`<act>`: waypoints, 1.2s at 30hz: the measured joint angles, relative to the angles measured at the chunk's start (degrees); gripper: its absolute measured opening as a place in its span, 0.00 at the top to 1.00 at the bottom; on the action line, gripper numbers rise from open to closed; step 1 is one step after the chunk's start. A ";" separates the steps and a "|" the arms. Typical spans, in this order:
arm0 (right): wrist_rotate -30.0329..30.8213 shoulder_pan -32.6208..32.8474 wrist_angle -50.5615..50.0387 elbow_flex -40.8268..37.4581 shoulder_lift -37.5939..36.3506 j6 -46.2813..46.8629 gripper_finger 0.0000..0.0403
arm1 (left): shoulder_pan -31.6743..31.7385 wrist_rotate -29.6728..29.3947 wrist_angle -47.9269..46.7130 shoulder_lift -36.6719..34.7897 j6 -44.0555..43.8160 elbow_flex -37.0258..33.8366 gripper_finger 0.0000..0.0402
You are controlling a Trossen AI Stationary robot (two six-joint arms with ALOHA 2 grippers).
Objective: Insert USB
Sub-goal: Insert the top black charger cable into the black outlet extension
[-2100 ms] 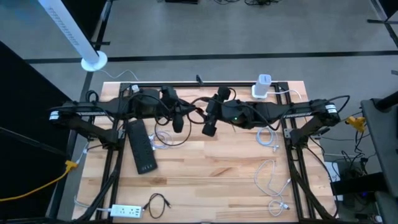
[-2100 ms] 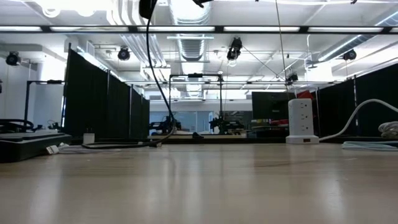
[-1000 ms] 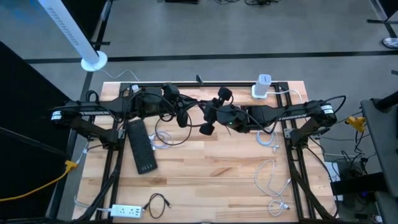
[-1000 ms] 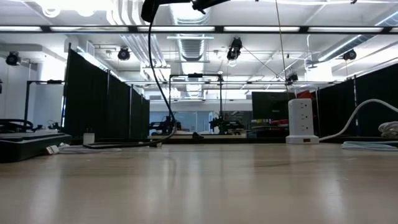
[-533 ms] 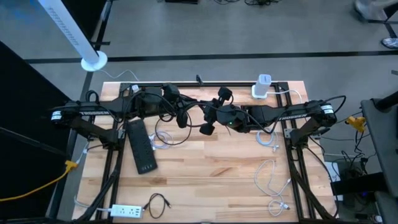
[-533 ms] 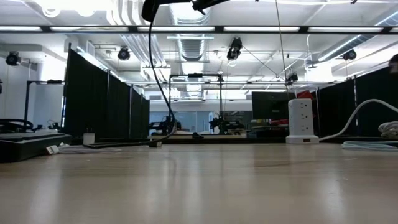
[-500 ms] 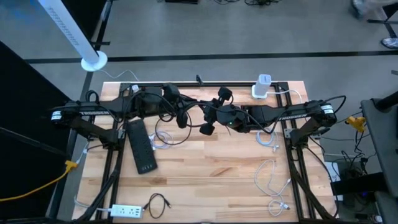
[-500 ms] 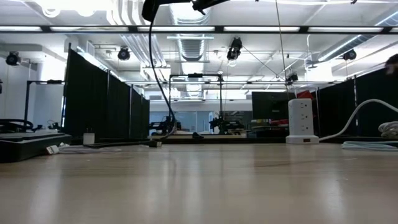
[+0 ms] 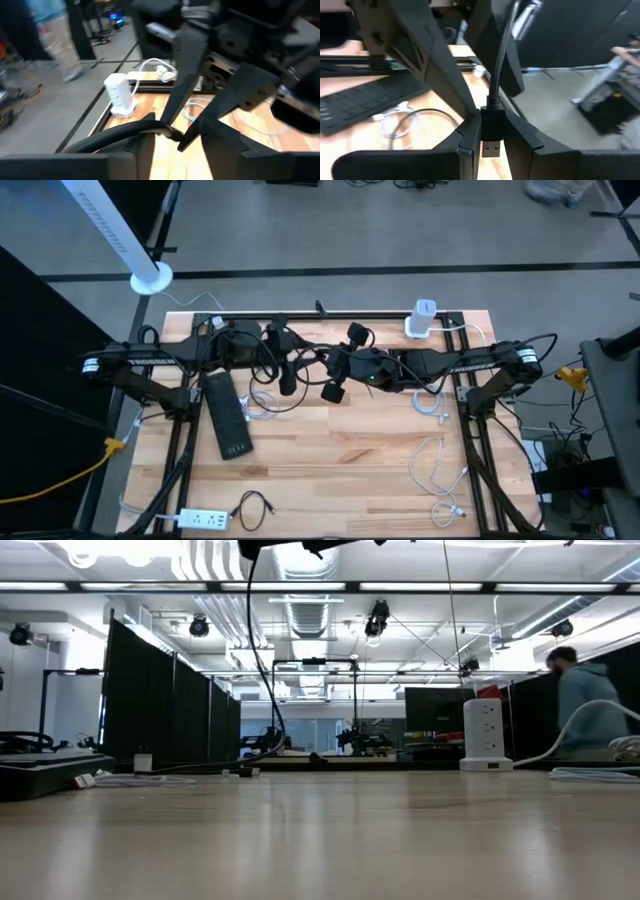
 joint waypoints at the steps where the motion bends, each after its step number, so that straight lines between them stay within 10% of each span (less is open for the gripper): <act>1: -1.16 0.00 -0.09 0.00 -0.20 0.20 0.87 | -0.07 0.92 -0.04 -0.04 1.48 0.00 0.62; 16: -29.10 -5.13 0.08 0.02 -8.91 9.73 0.87 | -0.41 12.45 10.75 -5.86 1.74 0.00 0.64; 36: -33.39 -5.14 5.69 0.01 -10.39 9.20 0.87 | -0.42 16.83 15.06 -3.32 -3.73 -0.08 0.71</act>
